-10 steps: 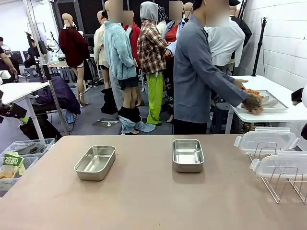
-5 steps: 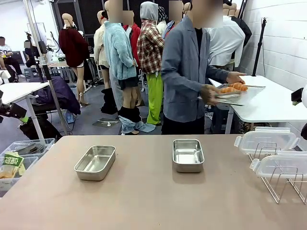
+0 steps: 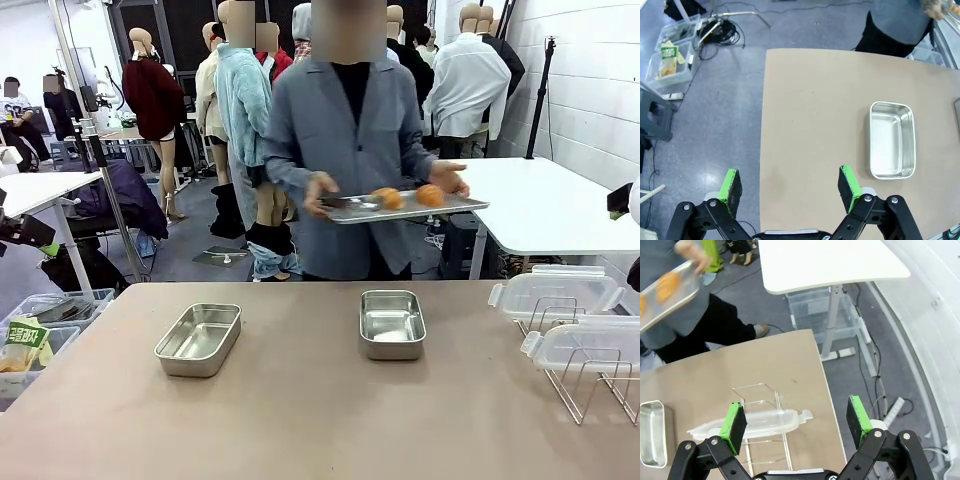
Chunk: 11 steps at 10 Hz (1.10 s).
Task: Place the bread in airtight containers.
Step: Lift both Airtight Container.
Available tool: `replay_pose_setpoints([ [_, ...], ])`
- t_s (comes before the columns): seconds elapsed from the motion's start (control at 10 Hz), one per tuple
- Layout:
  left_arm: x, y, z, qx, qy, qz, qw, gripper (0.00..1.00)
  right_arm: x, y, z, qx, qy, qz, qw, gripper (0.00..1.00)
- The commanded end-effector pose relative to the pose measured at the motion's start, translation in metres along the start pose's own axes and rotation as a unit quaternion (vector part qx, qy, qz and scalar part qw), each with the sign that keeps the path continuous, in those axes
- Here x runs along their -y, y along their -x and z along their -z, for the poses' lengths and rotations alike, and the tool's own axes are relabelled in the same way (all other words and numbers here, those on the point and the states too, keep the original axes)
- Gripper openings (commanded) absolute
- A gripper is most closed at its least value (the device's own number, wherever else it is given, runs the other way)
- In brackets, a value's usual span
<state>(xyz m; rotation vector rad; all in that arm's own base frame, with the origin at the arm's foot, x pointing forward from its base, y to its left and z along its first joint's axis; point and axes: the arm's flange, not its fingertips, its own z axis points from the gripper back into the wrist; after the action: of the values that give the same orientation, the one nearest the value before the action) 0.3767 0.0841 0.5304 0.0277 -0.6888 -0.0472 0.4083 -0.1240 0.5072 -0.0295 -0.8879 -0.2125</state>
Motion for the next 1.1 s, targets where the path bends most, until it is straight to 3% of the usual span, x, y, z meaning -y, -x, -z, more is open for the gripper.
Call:
replay_pose_setpoints([
  [0.0, -0.0016, -0.0004, -0.001, 0.003, -0.007, 0.001, 1.0, 1.0, 0.0002, 0.0018, 0.0006, -0.003, 0.004, -0.007, 1.0, 1.0],
  [1.0, -0.0016, -0.0004, -0.001, 0.003, -0.007, 0.001, 1.0, 1.0, 0.0002, 0.0018, 0.0006, -0.003, 0.004, -0.007, 1.0, 1.0],
])
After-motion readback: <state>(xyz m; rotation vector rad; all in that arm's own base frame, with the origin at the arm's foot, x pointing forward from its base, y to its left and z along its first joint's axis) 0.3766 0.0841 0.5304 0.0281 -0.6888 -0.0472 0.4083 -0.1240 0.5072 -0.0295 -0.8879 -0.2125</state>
